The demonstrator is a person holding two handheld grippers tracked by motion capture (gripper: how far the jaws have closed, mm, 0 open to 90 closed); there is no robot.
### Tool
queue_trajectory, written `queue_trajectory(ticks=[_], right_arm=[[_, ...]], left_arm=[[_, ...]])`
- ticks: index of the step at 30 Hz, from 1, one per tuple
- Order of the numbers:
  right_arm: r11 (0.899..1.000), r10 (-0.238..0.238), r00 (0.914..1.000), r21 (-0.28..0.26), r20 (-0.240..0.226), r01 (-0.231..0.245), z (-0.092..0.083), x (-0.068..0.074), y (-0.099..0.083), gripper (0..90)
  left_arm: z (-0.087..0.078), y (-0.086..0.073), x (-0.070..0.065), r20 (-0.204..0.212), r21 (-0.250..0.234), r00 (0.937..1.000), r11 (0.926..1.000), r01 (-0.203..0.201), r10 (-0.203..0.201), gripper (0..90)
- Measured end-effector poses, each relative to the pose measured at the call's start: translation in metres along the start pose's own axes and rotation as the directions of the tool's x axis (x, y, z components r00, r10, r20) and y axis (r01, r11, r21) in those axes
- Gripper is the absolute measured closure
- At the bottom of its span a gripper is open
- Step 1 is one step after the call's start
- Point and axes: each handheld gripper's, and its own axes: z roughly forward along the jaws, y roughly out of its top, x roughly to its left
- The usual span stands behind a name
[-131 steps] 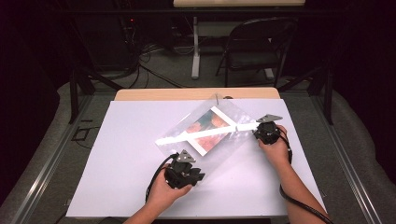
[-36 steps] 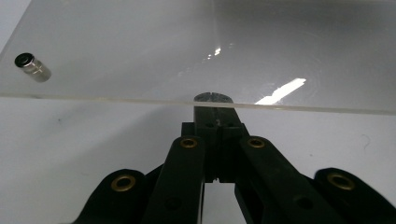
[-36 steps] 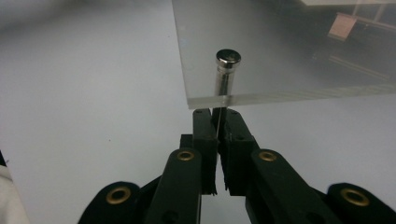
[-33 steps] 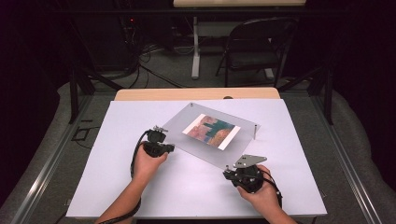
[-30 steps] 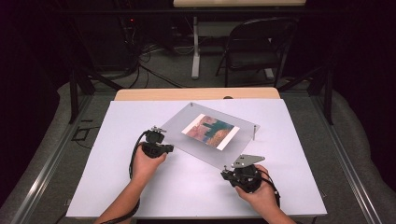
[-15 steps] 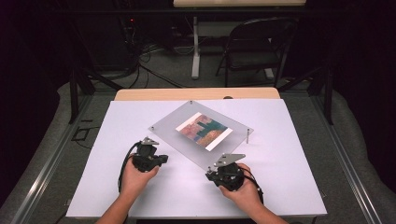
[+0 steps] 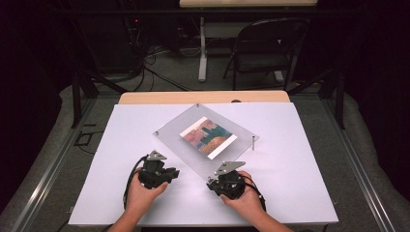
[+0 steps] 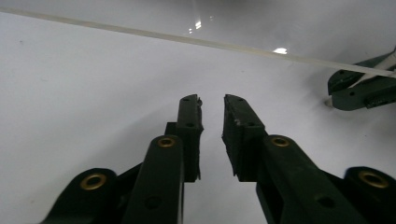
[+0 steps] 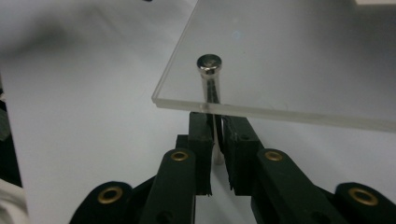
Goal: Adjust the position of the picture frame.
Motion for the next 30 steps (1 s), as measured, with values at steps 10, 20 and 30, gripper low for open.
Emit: queue_trajectory(ticks=[10,20,30], right_arm=[[0.999,-0.023,0.9996,-0.039,0.017,0.023,-0.036,-0.007,-0.010,63.1],[0.996,0.011,0.9923,-0.089,0.124,0.001,-0.068,-0.030,-0.022,55.8],[0.990,0.052,0.9846,-0.135,0.167,-0.030,-0.079,-0.042,-0.025,54.3]], left_arm=[[0.007,-0.008,-0.021,0.071,-0.005,0.9963,0.9989,-0.047,0.048,55.2],[0.019,-0.007,-0.042,0.125,0.007,0.9883,0.9960,-0.089,0.087,50.0],[0.038,0.003,-0.072,0.173,0.011,0.9725,0.9870,-0.160,0.156,61.4]])
